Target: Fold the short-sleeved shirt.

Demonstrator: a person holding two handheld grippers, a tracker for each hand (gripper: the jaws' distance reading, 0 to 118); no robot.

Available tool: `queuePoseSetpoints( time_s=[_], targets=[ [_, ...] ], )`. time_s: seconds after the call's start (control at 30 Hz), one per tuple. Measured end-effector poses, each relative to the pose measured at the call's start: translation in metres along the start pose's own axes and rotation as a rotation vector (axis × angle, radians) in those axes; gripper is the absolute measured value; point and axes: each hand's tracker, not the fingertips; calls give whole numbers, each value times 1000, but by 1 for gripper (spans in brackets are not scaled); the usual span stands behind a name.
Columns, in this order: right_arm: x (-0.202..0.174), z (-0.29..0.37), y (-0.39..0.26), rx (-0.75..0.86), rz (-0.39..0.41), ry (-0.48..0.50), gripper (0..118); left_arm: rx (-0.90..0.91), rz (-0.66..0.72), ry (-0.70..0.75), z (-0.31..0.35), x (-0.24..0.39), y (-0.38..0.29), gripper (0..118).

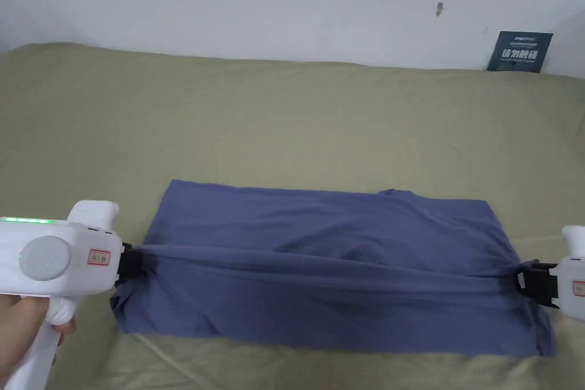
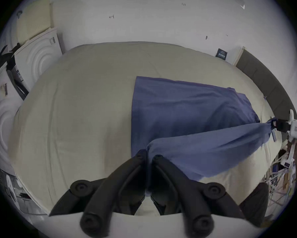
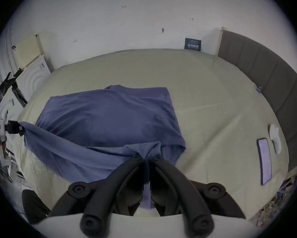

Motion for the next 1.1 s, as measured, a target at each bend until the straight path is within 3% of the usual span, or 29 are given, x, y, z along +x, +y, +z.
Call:
queuePoseSetpoints(
  time_s=[0.03,0.07,0.1,0.13,0.17,0.2,0.3,0.33,0.37,0.4,0.47,0.57,0.6,0.63,0.7,0.73,0.77,0.93,0.97,1.0,1.03,1.07,1.1],
  targets=[
    [1,-6,1,-10,-25,6,6,-12,7,-3,-7,-2,1,14],
    [5,-12,2,-15,-61,15,23,-11,23,-9,-13,-3,3,45],
    [6,-16,1,-20,-85,9,58,-6,37,-9,-18,-5,4,79],
    [8,-18,0,-26,-96,-7,101,-11,65,-5,-21,-10,3,102],
    [9,-18,-4,-46,-107,12,114,-5,98,29,-20,-13,1,107],
    [12,-19,-9,-63,-120,44,107,31,116,55,-12,-15,-3,107],
    [11,15,-38,-17,-80,-6,97,43,122,65,11,-21,-21,97],
    [10,9,-30,-21,-60,-26,77,52,124,91,19,-22,-28,77],
    [10,15,-37,-6,-56,-25,27,53,121,82,25,-23,-35,18],
    [10,22,-46,10,-60,-22,0,46,114,80,31,-23,-42,0],
    [7,32,-56,46,-66,-66,0,48,111,97,33,-22,-56,0],
    [10,43,-63,2,-84,-20,0,15,140,27,33,-17,-67,0],
    [11,37,-72,0,-85,-16,0,20,149,22,33,-14,-69,2],
    [11,39,-75,6,-87,-18,0,17,160,7,30,-12,-69,14],
    [12,42,-78,2,-92,-14,0,-2,154,23,11,-13,-68,88],
    [13,39,-81,0,-98,-14,0,-17,136,41,3,-11,-67,110],
    [14,39,-82,0,-105,-13,0,-10,135,38,-1,-8,-67,112],
    [21,27,-81,-17,-101,-8,0,-76,128,46,-28,3,-63,105],
    [19,26,-81,-16,-92,-11,0,-76,115,57,-27,4,-64,76],
    [18,25,-81,-16,-91,-8,0,-60,111,57,-26,6,-63,32],
    [19,23,-81,-10,-92,-6,0,-53,111,51,-27,8,-63,10],
    [20,21,-79,-2,-94,-1,19,-31,122,15,-25,12,-63,10],
    [21,20,-78,4,-97,2,57,-54,113,38,-25,20,-63,10]
  ],
)
